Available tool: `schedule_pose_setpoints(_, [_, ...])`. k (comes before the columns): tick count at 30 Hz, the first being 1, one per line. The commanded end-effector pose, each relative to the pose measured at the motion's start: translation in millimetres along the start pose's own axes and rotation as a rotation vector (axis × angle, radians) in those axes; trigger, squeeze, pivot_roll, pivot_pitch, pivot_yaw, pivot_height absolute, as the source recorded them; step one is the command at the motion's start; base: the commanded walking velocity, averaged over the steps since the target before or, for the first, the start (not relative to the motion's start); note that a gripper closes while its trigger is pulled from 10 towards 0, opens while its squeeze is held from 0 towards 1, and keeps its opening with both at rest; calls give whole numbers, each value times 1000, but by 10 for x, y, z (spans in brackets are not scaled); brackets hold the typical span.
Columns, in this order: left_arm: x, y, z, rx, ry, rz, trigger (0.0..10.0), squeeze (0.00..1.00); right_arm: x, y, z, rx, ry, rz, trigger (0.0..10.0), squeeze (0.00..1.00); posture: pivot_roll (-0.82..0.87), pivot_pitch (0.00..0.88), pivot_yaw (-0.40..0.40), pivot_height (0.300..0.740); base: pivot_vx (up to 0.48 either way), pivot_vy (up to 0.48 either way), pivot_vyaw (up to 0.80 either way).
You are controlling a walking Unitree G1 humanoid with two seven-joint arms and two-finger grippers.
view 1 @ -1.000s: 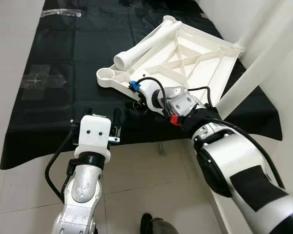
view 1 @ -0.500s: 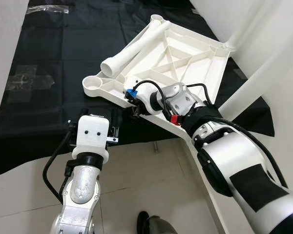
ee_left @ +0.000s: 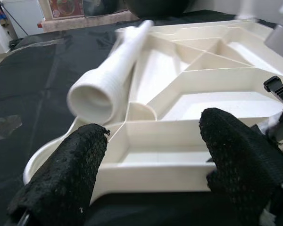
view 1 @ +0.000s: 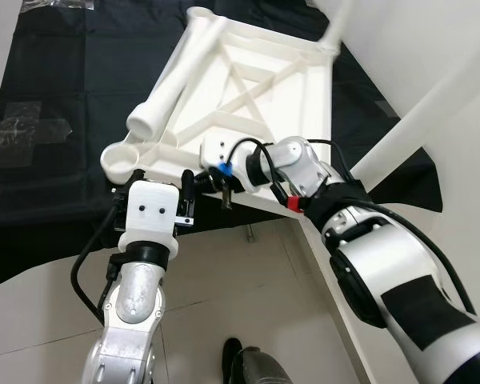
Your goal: Building children table
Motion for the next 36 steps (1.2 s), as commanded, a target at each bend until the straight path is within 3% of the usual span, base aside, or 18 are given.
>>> schedule_pose_setpoints(1, [1,-6,41,-2,32,-8,10000,0,194,-37,-81,77,188,30,0,0,-6,279,-184,740,0,0,0])
schedule_pose_setpoints(5, [-2,-9,56,-6,33,-7,10000,0,185,-5,-94,85,239,33,0,0,-5,273,-181,740,0,0,0])
schedule_pose_setpoints(7, [-10,-13,70,-10,35,-8,10000,0,242,-3,-49,28,282,50,0,0,-3,270,-183,740,0,0,0])
schedule_pose_setpoints(20, [-27,-49,71,-15,27,-1,10000,0,425,-23,62,-122,367,109,0,0,3,254,-180,740,0,0,0])
schedule_pose_setpoints(21, [-27,-52,68,-13,22,1,10000,0,434,-8,89,-141,348,118,10000,0,6,252,-178,740,0,0,0])
schedule_pose_setpoints(23, [-27,-57,64,-12,14,4,10000,0,444,10,118,-164,326,131,10000,0,6,252,-178,740,0,0,0])
schedule_pose_setpoints(25, [-26,-58,75,-19,6,10,10000,0,463,45,148,-180,291,159,10000,1000,10,244,-173,740,0,0,0])
schedule_pose_setpoints(34, [-15,-87,98,-24,11,22,10000,0,563,231,285,-290,250,262,10000,1000,12,226,-163,740,0,0,0])
schedule_pose_setpoints(35, [-15,-94,100,-25,12,24,10000,0,552,246,284,-283,237,267,10000,227,12,214,-160,740,0,0,0])
schedule_pose_setpoints(36, [-16,-99,106,-27,12,26,10000,0,547,279,308,-293,191,291,10000,0,14,206,-157,740,0,0,0])
Point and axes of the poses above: a point about 5 cm out from each wrist's last joint towards the gripper, its own y axis pointing back from the gripper into the wrist, its own x axis along the axis of the wrist's last joint, z = x × y, the point moved 3 cm from there along -y, pointing out of the wrist towards the gripper, and after that the axes turned 13 degrees about -y, right-handed, at the moved point
